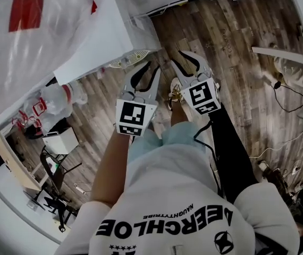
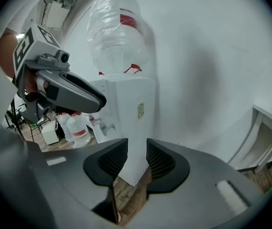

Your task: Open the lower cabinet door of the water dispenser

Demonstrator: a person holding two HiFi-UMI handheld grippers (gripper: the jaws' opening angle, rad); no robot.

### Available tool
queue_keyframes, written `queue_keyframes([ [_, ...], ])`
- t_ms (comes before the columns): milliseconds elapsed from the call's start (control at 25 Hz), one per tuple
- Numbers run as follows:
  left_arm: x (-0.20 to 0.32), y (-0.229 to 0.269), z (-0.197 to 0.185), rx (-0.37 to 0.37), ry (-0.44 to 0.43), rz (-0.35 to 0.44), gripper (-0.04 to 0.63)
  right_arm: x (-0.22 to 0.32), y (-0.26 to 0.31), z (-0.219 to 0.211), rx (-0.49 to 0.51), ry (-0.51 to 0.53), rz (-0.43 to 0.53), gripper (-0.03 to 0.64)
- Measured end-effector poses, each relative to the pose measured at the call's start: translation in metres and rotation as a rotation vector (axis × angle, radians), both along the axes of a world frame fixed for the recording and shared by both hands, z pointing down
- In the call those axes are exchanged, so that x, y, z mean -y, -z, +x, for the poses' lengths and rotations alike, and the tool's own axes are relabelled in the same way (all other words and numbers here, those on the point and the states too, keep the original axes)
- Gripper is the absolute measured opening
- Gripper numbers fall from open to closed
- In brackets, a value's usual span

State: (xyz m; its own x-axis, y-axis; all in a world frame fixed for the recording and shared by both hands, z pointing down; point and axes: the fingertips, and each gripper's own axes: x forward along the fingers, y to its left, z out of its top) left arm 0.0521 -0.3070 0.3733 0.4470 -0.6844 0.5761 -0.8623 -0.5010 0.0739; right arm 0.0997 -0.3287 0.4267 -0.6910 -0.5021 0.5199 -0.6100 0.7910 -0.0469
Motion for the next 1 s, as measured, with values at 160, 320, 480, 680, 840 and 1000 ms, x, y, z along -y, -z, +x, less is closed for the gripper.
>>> queue_keyframes([
  [160, 0.001, -0.023, -0.009, -0.009, 0.028, -0.041, 0.104, -0.004, -0.029, -0.003, -0.008, 0.001, -0.033, 0.109],
  [320, 0.003, -0.047, -0.015, 0.005, 0.026, -0.059, 0.103, -0.007, -0.057, -0.012, -0.022, 0.025, -0.053, 0.124],
  [480, 0.008, -0.071, -0.021, 0.017, 0.027, -0.079, 0.152, -0.003, -0.084, -0.02, -0.043, 0.051, -0.057, 0.13],
  [680, 0.011, -0.095, -0.02, 0.031, 0.013, -0.09, 0.183, -0.002, -0.108, -0.025, -0.062, 0.07, -0.064, 0.137],
  [840, 0.016, -0.109, -0.017, 0.033, -0.01, -0.091, 0.196, 0.002, -0.126, -0.025, -0.073, 0.068, -0.069, 0.138],
  [1000, 0.018, -0.128, -0.021, 0.029, -0.006, -0.1, 0.196, 0.002, -0.153, -0.029, -0.087, 0.088, -0.078, 0.141],
])
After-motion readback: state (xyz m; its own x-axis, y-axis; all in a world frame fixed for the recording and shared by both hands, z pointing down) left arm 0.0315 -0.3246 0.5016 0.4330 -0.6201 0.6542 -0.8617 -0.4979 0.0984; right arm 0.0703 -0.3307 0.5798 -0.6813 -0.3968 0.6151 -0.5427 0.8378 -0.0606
